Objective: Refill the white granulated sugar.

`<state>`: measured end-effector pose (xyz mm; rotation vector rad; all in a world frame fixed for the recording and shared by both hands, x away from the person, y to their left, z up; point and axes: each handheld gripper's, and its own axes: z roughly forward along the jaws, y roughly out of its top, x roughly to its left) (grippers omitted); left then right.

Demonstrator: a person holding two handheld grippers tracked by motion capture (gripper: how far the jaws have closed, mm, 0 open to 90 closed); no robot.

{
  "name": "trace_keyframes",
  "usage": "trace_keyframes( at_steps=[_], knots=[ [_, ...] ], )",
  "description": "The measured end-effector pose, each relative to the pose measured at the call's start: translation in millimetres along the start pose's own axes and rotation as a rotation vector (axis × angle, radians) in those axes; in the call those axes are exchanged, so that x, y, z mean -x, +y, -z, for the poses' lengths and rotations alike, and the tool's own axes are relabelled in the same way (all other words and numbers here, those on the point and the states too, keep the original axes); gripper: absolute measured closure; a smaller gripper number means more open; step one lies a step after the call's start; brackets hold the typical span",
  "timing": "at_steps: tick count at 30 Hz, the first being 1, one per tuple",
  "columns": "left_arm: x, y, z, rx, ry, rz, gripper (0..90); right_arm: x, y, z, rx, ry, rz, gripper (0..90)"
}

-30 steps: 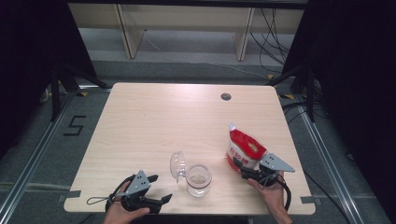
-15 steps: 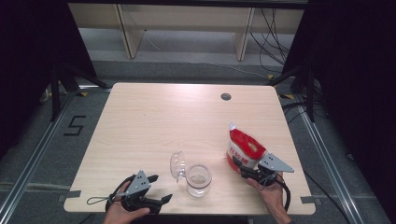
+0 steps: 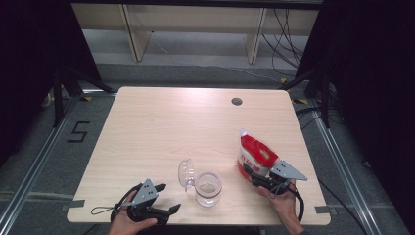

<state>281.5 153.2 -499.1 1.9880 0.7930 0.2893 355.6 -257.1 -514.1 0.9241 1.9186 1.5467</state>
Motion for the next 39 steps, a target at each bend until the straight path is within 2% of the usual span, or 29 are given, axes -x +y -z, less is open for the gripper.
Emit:
trace_keyframes(
  at_steps=[1, 2, 4, 5, 6, 8, 9, 10, 11, 12, 13, 15, 16, 17, 18, 19, 21, 22, 24, 25, 27, 28, 29, 31, 32, 35, 36, 38, 39],
  knots=[
    [0.2, -0.1, -0.1, 0.003, 0.004, 0.001, 16.3, -0.4, 0.1, -0.3, 0.003, -0.007, 0.004, 43.2],
    [-0.3, 0.0, 0.1, 0.003, 0.004, -0.006, 16.3, -0.9, 1.1, 0.9, -0.025, -0.005, -0.002, 43.4],
    [0.4, 0.0, -0.3, 0.01, 0.003, 0.008, 16.5, -0.9, 1.7, -1.4, 0.004, 0.001, -0.007, 44.1],
    [-0.3, 0.1, 0.4, 0.004, 0.003, 0.001, 16.5, 0.4, 2.9, -1.3, -0.007, 0.003, 0.006, 44.3],
    [-0.7, 0.4, 0.7, 0.005, 0.001, -0.003, 16.5, -4.0, 2.9, -0.7, -0.007, -0.007, -0.036, 44.4],
    [-1.1, 0.4, 1.0, 0.009, 0.005, 0.003, 16.5, -3.0, 5.0, -0.3, -0.018, -0.016, 0.01, 45.0],
    [-1.1, 0.4, 1.0, 0.009, 0.005, 0.003, 16.5, -3.0, 5.0, -0.3, -0.018, -0.016, 0.01, 45.0],
    [-1.4, 0.5, 1.2, 0.007, 0.004, 0.001, 16.5, -1.4, 6.9, 0.7, -0.044, 0.005, 0.031, 45.1],
    [-1.2, 0.5, 1.3, 0.007, 0.01, -0.001, 16.5, -3.1, 7.1, 0.6, -0.026, 0.018, 0.011, 45.2],
    [-1.0, 0.6, 1.8, 0.004, 0.018, -0.005, 16.5, -5.0, 7.8, 1.3, -0.029, -0.005, 0.002, 45.3],
    [-0.7, 0.6, 1.9, 0.005, 0.023, -0.005, 16.6, -5.7, 8.3, 2.5, -0.047, 0.004, 0.002, 45.4],
    [-0.7, 0.7, 2.1, 0.01, 0.026, -0.009, 16.5, -5.3, 11.5, 2.8, -0.049, 0.017, 0.039, 45.7],
    [-0.8, 0.8, 2.3, 0.009, 0.025, -0.008, 16.5, -7.2, 12.3, 4.0, -0.05, 0.006, 0.041, 45.8],
    [-1.3, 0.7, 1.9, 0.012, 0.017, -0.003, 16.5, -5.6, 12.9, 5.0, -0.062, -0.001, 0.086, 45.8],
    [-0.8, 0.4, 1.5, 0.021, 0.022, 0.003, 16.6, -7.7, 14.1, 6.3, -0.068, -0.007, 0.073, 45.9],
    [-0.9, 0.4, 1.7, 0.02, 0.022, 0.002, 16.6, -5.9, 15.4, 6.7, -0.073, -0.016, 0.098, 45.9],
    [-1.1, 0.4, 1.7, 0.022, 0.022, 0.001, 16.6, -8.8, 17.5, 8.8, -0.084, -0.035, 0.097, 46.0],
    [-1.5, 0.4, 1.9, 0.024, 0.018, 0.001, 16.6, -9.3, 19.6, 10.5, -0.088, -0.034, 0.127, 46.1],
    [-2.0, 0.6, 2.0, 0.024, 0.019, -0.005, 16.5, -10.7, 20.8, 12.6, -0.095, -0.035, 0.124, 46.1],
    [-2.3, 0.7, 2.0, 0.024, 0.019, -0.008, 16.5, -11.8, 21.8, 13.0, -0.079, -0.042, 0.141, 46.1],
    [-2.3, 0.4, 1.8, 0.022, 0.017, 0.0, 16.6, -16.2, 25.0, 15.9, -0.099, -0.032, 0.165, 46.2],
    [-4.2, 0.5, 3.3, 0.0, 0.03, -0.026, 16.5, -18.1, 27.1, 17.5, -0.097, -0.044, 0.193, 46.2],
    [-4.2, 0.6, 3.3, -0.002, 0.032, -0.027, 16.6, -20.2, 29.3, 19.1, -0.097, -0.045, 0.224, 46.2],
    [-4.4, 0.5, 3.4, -0.001, 0.031, -0.029, 16.6, -25.0, 32.0, 21.8, -0.096, -0.045, 0.225, 46.2],
    [-4.4, 0.5, 3.5, -0.001, 0.031, -0.029, 16.5, -24.9, 34.0, 22.5, -0.089, -0.047, 0.272, 46.3],
    [-3.6, 0.2, 3.1, 0.01, 0.029, -0.016, 16.6, -31.3, 38.6, 26.3, -0.103, -0.061, 0.318, 46.4],
    [-3.0, 0.1, 2.8, 0.017, 0.024, -0.01, 16.5, -33.9, 41.5, 28.1, -0.103, -0.074, 0.353, 46.4],
    [-3.9, 0.2, 3.2, 0.015, 0.026, -0.013, 16.6, -36.1, 42.6, 30.0, -0.105, -0.078, 0.35, 46.4],
    [-4.0, 0.2, 3.4, 0.016, 0.027, -0.007, 16.6, -37.7, 44.0, 32.1, -0.116, -0.082, 0.375, 46.4]
  ],
)
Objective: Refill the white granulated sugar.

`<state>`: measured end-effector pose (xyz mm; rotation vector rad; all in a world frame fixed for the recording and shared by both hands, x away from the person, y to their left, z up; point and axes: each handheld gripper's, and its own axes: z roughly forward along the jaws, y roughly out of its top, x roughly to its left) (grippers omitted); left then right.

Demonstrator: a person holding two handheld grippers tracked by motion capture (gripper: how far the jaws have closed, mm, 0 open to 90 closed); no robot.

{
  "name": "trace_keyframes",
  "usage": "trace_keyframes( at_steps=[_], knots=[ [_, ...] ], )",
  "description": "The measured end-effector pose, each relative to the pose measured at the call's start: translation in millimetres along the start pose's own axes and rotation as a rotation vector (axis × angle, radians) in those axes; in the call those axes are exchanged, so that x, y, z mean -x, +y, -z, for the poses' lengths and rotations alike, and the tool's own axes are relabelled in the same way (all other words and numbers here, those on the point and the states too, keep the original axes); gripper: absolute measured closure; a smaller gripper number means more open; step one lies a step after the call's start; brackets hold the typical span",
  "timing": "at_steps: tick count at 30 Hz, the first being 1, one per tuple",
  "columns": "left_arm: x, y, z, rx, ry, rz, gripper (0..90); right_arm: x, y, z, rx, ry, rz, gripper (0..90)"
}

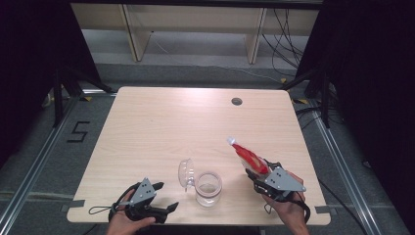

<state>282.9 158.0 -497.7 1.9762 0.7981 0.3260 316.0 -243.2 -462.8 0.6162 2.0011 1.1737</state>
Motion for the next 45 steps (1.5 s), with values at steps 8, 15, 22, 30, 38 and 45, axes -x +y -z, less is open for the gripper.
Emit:
trace_keyframes(
  at_steps=[8, 15, 22, 30, 38, 45],
  knots=[
    [-0.8, -0.1, -0.1, -0.002, 0.005, -0.004, 16.6, -6.1, 11.9, 14.5, -0.019, -0.055, 0.141, 46.5],
    [-1.1, -0.8, -0.7, 0.004, 0.008, 0.005, 16.6, -15.1, 22.1, 20.8, -0.045, -0.071, 0.248, 46.6],
    [-3.0, -0.7, 0.3, 0.001, 0.014, -0.012, 16.5, -23.8, 31.6, 22.1, -0.084, -0.079, 0.404, 46.7],
    [-2.1, -0.9, -0.7, -0.002, 0.011, 0.0, 16.4, -31.4, 40.1, 26.9, -0.126, -0.083, 0.542, 46.8],
    [-3.6, -0.5, 0.2, -0.005, 0.014, -0.02, 16.4, -39.5, 41.6, 27.4, -0.165, -0.102, 0.661, 46.9],
    [-4.4, -0.6, -0.1, -0.004, 0.009, -0.018, 16.4, -45.6, 39.8, 25.6, -0.188, -0.108, 0.749, 47.0]
  ],
)
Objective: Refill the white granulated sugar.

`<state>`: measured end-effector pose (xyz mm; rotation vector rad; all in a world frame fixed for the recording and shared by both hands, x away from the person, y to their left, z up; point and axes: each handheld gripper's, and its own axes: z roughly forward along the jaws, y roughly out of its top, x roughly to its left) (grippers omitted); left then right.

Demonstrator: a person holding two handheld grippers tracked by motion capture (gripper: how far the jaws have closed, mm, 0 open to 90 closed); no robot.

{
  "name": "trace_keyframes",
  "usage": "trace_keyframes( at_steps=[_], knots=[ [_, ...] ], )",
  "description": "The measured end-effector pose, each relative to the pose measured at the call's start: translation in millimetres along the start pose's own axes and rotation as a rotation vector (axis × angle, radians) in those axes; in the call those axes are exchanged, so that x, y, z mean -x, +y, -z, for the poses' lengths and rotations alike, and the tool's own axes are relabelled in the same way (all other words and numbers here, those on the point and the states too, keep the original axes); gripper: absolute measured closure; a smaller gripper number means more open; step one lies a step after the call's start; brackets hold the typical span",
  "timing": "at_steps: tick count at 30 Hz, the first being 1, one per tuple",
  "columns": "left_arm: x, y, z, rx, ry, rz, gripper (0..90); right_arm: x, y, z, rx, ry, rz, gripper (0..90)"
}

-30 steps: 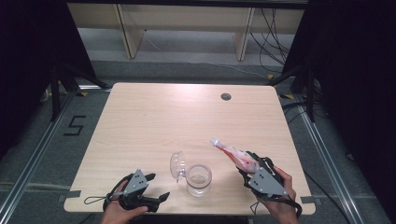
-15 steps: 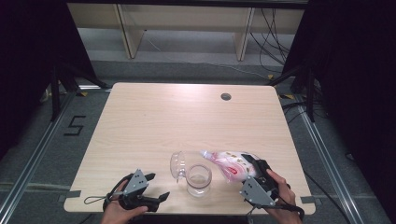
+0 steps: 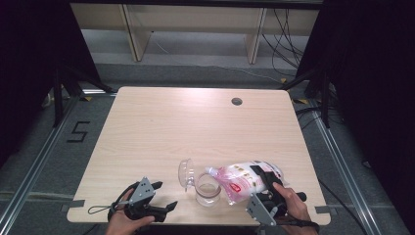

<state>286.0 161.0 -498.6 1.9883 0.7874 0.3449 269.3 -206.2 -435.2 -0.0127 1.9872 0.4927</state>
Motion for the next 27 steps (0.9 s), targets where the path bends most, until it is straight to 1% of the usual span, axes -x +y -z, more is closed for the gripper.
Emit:
trace_keyframes(
  at_steps=[1, 2, 3, 5, 6, 7, 9, 10, 11, 12, 14, 15, 16, 17, 18, 19, 20, 21, 22, 23, 24, 25, 26, 27],
  knots=[
    [0.9, -0.1, -0.5, 0.006, 0.001, 0.008, 16.3, -0.7, 0.6, 0.4, -0.015, -0.004, 0.017, 47.0],
    [0.9, 0.0, -0.2, 0.003, 0.008, 0.001, 16.3, 1.3, 1.5, 0.0, -0.01, -0.01, 0.062, 47.0],
    [0.3, -0.2, -0.8, 0.004, 0.001, -0.003, 16.3, 1.3, 1.8, -0.1, -0.007, -0.01, 0.073, 47.0],
    [1.4, -0.5, -1.0, 0.004, -0.001, 0.009, 16.3, -1.6, 1.5, 0.0, -0.015, -0.008, 0.049, 47.1],
    [2.0, -0.7, -1.0, 0.003, 0.0, 0.022, 16.4, 1.4, 3.2, 0.0, -0.012, -0.019, 0.117, 47.1],
    [2.0, -0.8, -1.4, 0.008, 0.0, 0.024, 16.3, -3.2, 2.4, 0.2, -0.027, -0.016, 0.064, 47.1],
    [1.8, -0.7, -0.6, 0.003, 0.004, 0.023, 16.3, -2.8, 2.8, -0.3, -0.027, -0.014, 0.082, 47.1],
    [2.0, -0.7, -0.9, 0.008, 0.003, 0.027, 16.3, -2.5, 3.2, 0.0, -0.03, -0.021, 0.097, 47.1],
    [2.0, -0.9, -1.3, 0.013, 0.002, 0.028, 16.2, -3.4, 3.2, 0.0, -0.033, -0.024, 0.098, 47.2],
    [1.5, -0.7, -0.4, 0.0, 0.007, 0.019, 16.2, -3.6, 3.5, 0.3, -0.04, -0.028, 0.11, 47.2],
    [2.1, -0.7, -0.8, 0.001, 0.002, 0.022, 16.2, 1.6, 6.1, -0.5, -0.035, -0.046, 0.232, 47.2],
    [2.2, -0.7, -0.9, 0.0, 0.002, 0.021, 16.2, -1.9, 4.9, 0.2, -0.053, -0.047, 0.189, 47.2],
    [2.4, -0.7, -1.0, 0.002, 0.005, 0.02, 16.2, -5.8, 3.9, 1.0, -0.076, -0.053, 0.16, 47.3],
    [2.4, -0.7, -1.0, 0.002, 0.005, 0.02, 16.2, -5.8, 3.9, 1.0, -0.076, -0.053, 0.16, 47.3],
    [2.0, -0.8, -1.0, 0.001, 0.003, 0.021, 16.2, -1.2, 5.7, 0.4, -0.06, -0.056, 0.252, 47.3],
    [2.0, -0.8, -1.0, 0.001, 0.003, 0.021, 16.2, -1.2, 5.7, 0.4, -0.06, -0.056, 0.252, 47.3],
    [2.0, -0.8, -1.1, 0.001, 0.003, 0.021, 16.2, -5.8, 3.7, 0.8, -0.066, -0.062, 0.186, 47.3],
    [2.0, -0.8, -1.1, 0.001, 0.002, 0.021, 16.2, -4.2, 4.5, 0.7, -0.061, -0.064, 0.22, 47.3],
    [2.1, -0.8, -1.1, 0.002, 0.001, 0.022, 16.2, -4.1, 4.9, 1.1, -0.066, -0.066, 0.229, 47.3],
    [2.2, -0.9, -1.1, 0.003, 0.003, 0.023, 16.2, -1.1, 6.9, 1.4, -0.066, -0.071, 0.29, 47.4],
    [2.1, -0.9, -1.1, 0.005, 0.001, 0.024, 16.2, -1.7, 7.4, 1.3, -0.07, -0.072, 0.295, 47.4],
    [1.9, -0.9, -0.9, 0.003, -0.004, 0.03, 16.2, -4.8, 6.5, 1.0, -0.077, -0.066, 0.264, 47.4],
    [1.7, -0.8, -0.7, 0.001, -0.005, 0.031, 16.2, -5.3, 7.3, 1.4, -0.091, -0.063, 0.278, 47.4],
    [1.6, -0.7, -0.7, 0.001, -0.003, 0.029, 16.2, -2.5, 9.0, 0.6, -0.075, -0.065, 0.335, 47.4]
  ],
)
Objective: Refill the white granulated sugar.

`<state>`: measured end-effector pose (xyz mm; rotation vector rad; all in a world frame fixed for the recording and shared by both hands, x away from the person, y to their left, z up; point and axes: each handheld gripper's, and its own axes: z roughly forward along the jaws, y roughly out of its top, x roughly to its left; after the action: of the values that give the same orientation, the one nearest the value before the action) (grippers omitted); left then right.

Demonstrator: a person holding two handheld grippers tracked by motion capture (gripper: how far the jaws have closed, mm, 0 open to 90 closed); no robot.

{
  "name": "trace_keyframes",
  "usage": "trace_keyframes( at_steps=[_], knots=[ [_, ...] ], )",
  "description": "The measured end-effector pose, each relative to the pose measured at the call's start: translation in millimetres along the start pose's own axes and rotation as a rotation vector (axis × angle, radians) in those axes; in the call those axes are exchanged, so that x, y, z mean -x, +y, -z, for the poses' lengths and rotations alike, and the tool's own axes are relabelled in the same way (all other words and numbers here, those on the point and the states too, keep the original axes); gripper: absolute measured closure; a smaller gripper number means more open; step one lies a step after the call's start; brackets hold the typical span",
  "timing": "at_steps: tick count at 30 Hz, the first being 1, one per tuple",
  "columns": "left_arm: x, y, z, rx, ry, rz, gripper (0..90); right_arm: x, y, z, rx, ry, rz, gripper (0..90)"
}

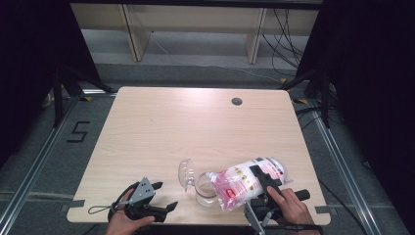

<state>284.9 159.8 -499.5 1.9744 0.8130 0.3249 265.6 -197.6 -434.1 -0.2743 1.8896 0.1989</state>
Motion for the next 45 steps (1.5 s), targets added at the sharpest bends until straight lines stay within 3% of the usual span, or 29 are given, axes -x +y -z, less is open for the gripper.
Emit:
trace_keyframes(
  at_steps=[1, 2, 4, 6, 7, 8, 10, 12, 13, 15, 17, 22, 23, 28, 29, 32, 34, 37, 41, 42, 43, 45],
  knots=[
    [0.0, 0.1, 0.0, 0.0, 0.0, 0.001, 16.2, -3.8, -0.2, 1.0, -0.013, 0.005, -0.048, 47.5],
    [0.0, 0.1, -0.2, 0.001, 0.0, 0.001, 16.2, -3.8, -0.2, 1.0, -0.013, 0.005, -0.048, 47.5],
    [0.2, -0.1, -0.5, 0.001, 0.004, 0.0, 16.2, -2.9, 0.6, 0.9, -0.007, 0.001, -0.007, 47.5],
    [0.8, -0.2, -0.9, 0.005, 0.001, 0.006, 16.2, -5.7, 1.5, 2.1, -0.025, 0.0, -0.006, 47.6],
    [-0.8, -0.1, -0.1, -0.011, 0.011, -0.013, 16.2, -2.3, 2.9, 1.4, -0.015, -0.006, 0.061, 47.6],
    [-1.4, 0.0, 0.2, -0.019, 0.012, -0.021, 16.2, -8.7, 2.2, 2.8, -0.04, 0.0, -0.025, 47.7],
    [0.6, -0.2, -0.5, 0.005, -0.001, 0.006, 16.2, -3.6, 4.7, 2.5, -0.029, -0.012, 0.082, 47.7],
    [-1.8, 0.2, 0.6, -0.014, 0.003, -0.014, 16.2, -5.3, 5.4, 3.7, -0.035, -0.013, 0.057, 47.8],
    [-1.8, 0.2, 0.7, -0.015, 0.004, -0.013, 16.2, -2.0, 6.0, 2.8, -0.008, -0.014, 0.096, 47.9],
    [-0.3, 0.1, 0.2, -0.001, -0.003, 0.0, 16.2, -4.2, 5.7, 3.0, -0.012, -0.009, 0.08, 48.0],
    [0.3, -0.1, -0.2, 0.003, -0.004, 0.01, 16.2, -5.2, 5.8, 3.2, -0.018, -0.014, 0.093, 48.1],
    [0.3, 0.0, -0.6, 0.003, -0.004, 0.005, 16.2, -6.9, 4.6, 3.2, -0.013, -0.027, 0.095, 48.2],
    [0.4, -0.1, -0.7, 0.004, -0.003, 0.005, 16.2, -2.4, 6.6, 3.7, -0.021, -0.031, 0.18, 48.2],
    [0.4, -0.3, -1.1, 0.005, -0.003, 0.007, 16.2, -3.3, 5.9, 4.4, -0.023, -0.027, 0.166, 48.3],
    [-1.5, -0.1, 0.1, -0.019, 0.006, -0.019, 16.2, -2.5, 6.0, 3.7, -0.014, -0.032, 0.18, 48.3],
    [-1.2, -0.2, -0.3, -0.015, 0.006, -0.015, 16.2, -4.9, 6.1, 4.2, -0.032, -0.025, 0.182, 48.4],
    [-0.2, -0.3, -0.8, -0.003, 0.0, -0.003, 16.2, -7.5, 5.8, 2.6, -0.022, -0.048, 0.178, 48.5],
    [-0.3, -0.3, -0.8, -0.004, 0.0, -0.003, 16.2, -5.5, 7.9, 3.8, -0.044, -0.038, 0.222, 48.5],
    [-0.3, -0.3, -0.7, -0.005, 0.0, -0.004, 16.2, -7.2, 7.3, 2.7, -0.027, -0.052, 0.212, 48.6],
    [-1.2, -0.2, -0.2, -0.016, 0.005, -0.018, 16.2, -7.5, 7.5, 3.6, -0.044, -0.044, 0.207, 48.6],
    [-0.7, -0.3, -0.6, -0.01, 0.004, -0.01, 16.2, -5.8, 7.7, 2.8, -0.03, -0.051, 0.236, 48.7],
    [-0.3, -0.3, -0.7, -0.005, 0.0, -0.005, 16.2, -7.0, 7.2, 2.6, -0.033, -0.059, 0.235, 48.7]
  ],
)
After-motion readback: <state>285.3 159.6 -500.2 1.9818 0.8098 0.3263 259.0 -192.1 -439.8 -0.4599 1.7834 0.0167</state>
